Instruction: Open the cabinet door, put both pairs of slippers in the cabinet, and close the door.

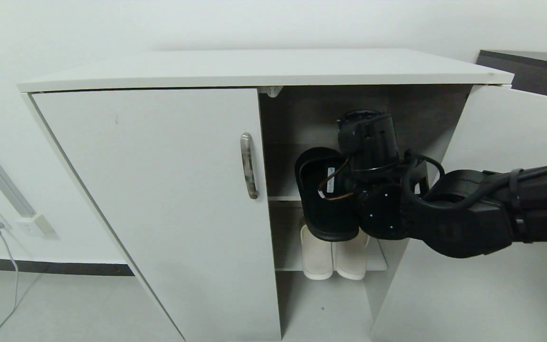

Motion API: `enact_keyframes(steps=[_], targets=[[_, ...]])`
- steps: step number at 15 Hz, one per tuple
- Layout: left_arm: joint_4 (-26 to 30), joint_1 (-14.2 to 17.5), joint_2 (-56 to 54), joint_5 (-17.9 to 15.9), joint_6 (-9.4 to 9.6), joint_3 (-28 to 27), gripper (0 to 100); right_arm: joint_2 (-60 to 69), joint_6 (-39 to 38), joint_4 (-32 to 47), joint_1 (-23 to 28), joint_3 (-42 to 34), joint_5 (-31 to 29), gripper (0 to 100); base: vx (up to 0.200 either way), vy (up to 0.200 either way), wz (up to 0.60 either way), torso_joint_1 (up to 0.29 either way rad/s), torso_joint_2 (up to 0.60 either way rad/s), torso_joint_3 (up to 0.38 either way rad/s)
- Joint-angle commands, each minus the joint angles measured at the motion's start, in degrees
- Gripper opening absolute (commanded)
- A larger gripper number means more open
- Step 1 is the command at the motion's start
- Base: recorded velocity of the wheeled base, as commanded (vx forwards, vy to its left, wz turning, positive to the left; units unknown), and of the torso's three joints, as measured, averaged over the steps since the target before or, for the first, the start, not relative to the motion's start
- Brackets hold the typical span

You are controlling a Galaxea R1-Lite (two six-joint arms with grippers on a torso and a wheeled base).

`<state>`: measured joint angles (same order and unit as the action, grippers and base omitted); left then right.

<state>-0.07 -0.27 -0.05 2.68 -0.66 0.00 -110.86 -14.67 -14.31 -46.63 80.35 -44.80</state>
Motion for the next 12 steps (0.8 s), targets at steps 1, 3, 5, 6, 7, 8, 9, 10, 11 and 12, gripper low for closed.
enact_keyframes(steps=[1, 3, 5, 6, 7, 8, 9, 10, 11, 12], targets=[[0.0, 0.0, 0.0, 0.0, -0.04, 0.0, 0, -3.7, 0.2, 0.2, 1.5, 3.8, 0.3, 0, 0.0, 0.0, 0.0, 0.0, 0.0, 0.0], [0.0, 0.0, 0.0, 0.1, -0.04, 0.0, 0, -5.1, 0.2, 1.7, 2.5, 6.8, 1.6, 0, 0.0, 0.0, 0.0, 0.0, 0.0, 0.0], [0.0, 0.0, 0.0, 0.1, -0.04, 0.0, 0, -5.9, 0.2, 5.2, 2.9, 10.6, 1.7, 0, 0.0, 0.0, 0.0, 0.0, 0.0, 0.0], [0.0, 0.0, 0.0, 0.1, -0.13, 0.0, 0, -6.6, 0.2, 6.7, 3.2, 12.6, 1.9, 0, 0.0, 0.0, 0.0, 0.0, 0.0, 0.0], [0.0, 0.0, 0.0, 0.1, -0.04, 0.0, 0, -7.2, 0.2, 7.7, 3.7, 14.4, 2.2, 0, 0.0, 0.0, 0.0, 0.0, 0.0, 0.0], [0.0, 0.0, 0.0, 0.1, -0.13, 0.0, 0, -8.1, 0.2, 9.1, 4.4, 16.5, 2.3, 0, 0.0, 0.0, 0.0, 0.0, 0.0, 0.0], [0.0, 0.0, 0.0, 0.1, -0.13, 0.0, 0, -8.9, 0.2, 9.7, 4.8, 17.7, 2.4, 0, 0.0, 0.0, 0.0, 0.0, 0.0, 0.0], [0.0, 0.0, 0.0, 0.1, -0.13, 0.0, 0, -9.6, 0.1, 9.7, 5.1, 18.5, 2.4, 0, 0.0, 0.0, 0.0, 0.0, 0.0, 0.0], [0.0, 0.0, 0.0, 0.1, -0.13, 0.0, 0, -10.1, 0.2, 9.7, 5.4, 18.9, 2.4, 0, 0.0, 0.0, 0.0, 0.0, 0.0, 0.0], [0.0, 0.0, 0.0, 0.1, -0.13, 0.0, 0, -10.3, 0.2, 9.7, 5.7, 19.1, 2.4, 0, 0.0, 0.0, 0.0, 0.0, 0.0, 0.0]])
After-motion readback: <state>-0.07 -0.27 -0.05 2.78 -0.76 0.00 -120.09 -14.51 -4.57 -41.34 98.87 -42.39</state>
